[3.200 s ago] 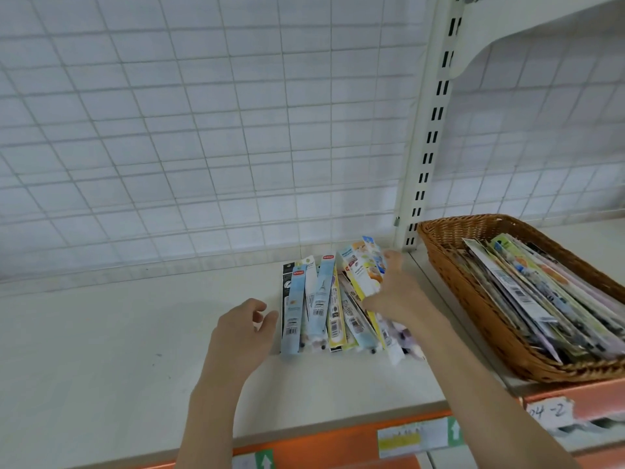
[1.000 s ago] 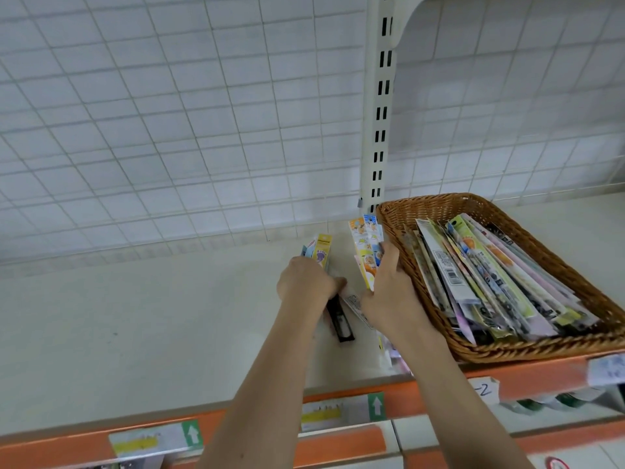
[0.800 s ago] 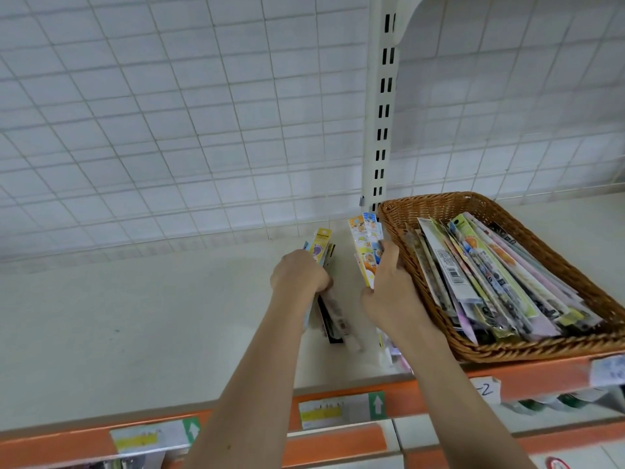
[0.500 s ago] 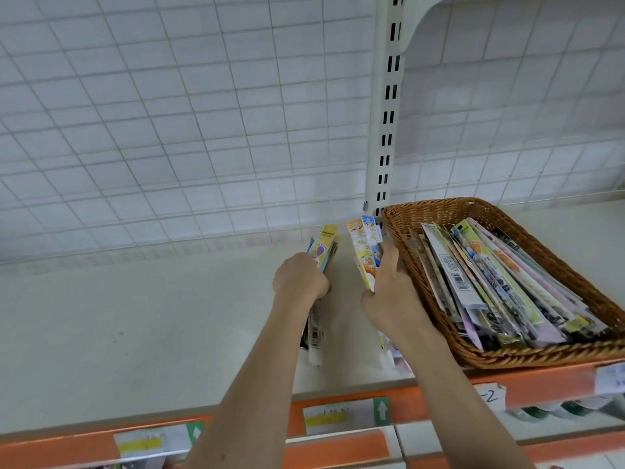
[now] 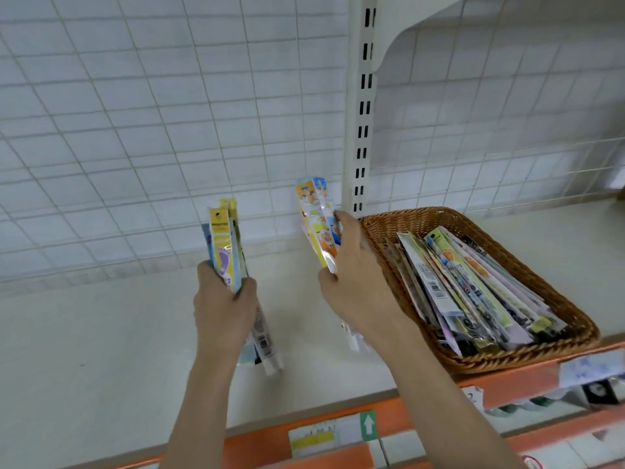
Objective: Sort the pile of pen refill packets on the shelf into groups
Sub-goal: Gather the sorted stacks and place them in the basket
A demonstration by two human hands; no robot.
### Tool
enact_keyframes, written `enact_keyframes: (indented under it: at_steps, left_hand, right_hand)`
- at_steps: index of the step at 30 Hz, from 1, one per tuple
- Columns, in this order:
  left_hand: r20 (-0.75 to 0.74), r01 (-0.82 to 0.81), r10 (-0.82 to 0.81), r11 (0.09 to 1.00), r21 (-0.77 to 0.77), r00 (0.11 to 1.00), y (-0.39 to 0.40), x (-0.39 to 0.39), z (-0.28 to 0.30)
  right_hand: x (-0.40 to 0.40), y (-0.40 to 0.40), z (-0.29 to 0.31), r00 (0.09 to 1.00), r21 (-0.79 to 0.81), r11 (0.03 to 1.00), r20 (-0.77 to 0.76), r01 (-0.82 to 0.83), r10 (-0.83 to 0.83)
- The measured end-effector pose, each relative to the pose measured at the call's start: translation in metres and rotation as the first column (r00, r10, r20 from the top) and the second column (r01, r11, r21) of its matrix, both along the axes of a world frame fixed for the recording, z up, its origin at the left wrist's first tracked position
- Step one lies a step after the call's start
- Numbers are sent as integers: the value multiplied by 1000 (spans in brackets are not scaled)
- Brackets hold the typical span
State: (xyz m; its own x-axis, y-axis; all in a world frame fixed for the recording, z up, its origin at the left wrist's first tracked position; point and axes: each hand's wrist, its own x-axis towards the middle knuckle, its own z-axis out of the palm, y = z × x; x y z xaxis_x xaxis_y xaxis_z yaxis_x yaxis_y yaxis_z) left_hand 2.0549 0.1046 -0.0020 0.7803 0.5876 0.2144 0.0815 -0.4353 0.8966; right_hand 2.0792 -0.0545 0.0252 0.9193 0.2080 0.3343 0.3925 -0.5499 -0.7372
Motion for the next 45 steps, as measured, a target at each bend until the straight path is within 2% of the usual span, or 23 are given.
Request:
enact_keyframes:
  at_steps: [4, 8, 13, 18, 25, 32, 35, 37, 41, 45]
  left_hand:
    - [82, 5, -2, 999, -32, 997, -6, -6, 6]
    - [97, 45, -42, 998, -36, 994, -22, -6, 15]
    - [109, 92, -87, 995, -44, 990, -51, -4, 26]
    - [137, 123, -114, 991, -57, 984, -80, 4, 35]
    - [184, 110, -105, 994, -15, 977, -106, 7, 54]
    - [254, 102, -120, 991, 84, 960, -128, 10, 91]
    - [307, 104, -118, 993, 63, 944, -138, 13, 109]
    - [262, 165, -167, 986, 28, 951, -149, 17, 116]
    - [70, 330, -326, 943, -49, 943, -184, 30, 109]
    - [-111, 385, -385, 923, -25, 916, -214, 39, 95]
  right_hand:
    - [2, -14, 20, 998, 36, 999, 60, -1, -1]
    - [3, -51, 51, 998, 67, 996, 35, 50, -52]
    - [12, -117, 76, 984, -43, 983, -4, 178, -178]
    - [33, -163, 54, 951, -178, 942, -78, 283, -301]
    - [32, -174, 19, 925, -351, 927, -293, 133, -243]
    - [29, -179, 4, 942, -496, 843, -129, 209, -310]
    - [23, -184, 6, 943, -437, 878, -165, 193, -289]
    - [23, -189, 7, 948, -372, 911, -186, 177, -260]
    - [32, -206, 9, 953, -229, 963, -232, 139, -193]
    - [35, -225, 11, 978, -165, 975, -124, 145, -167]
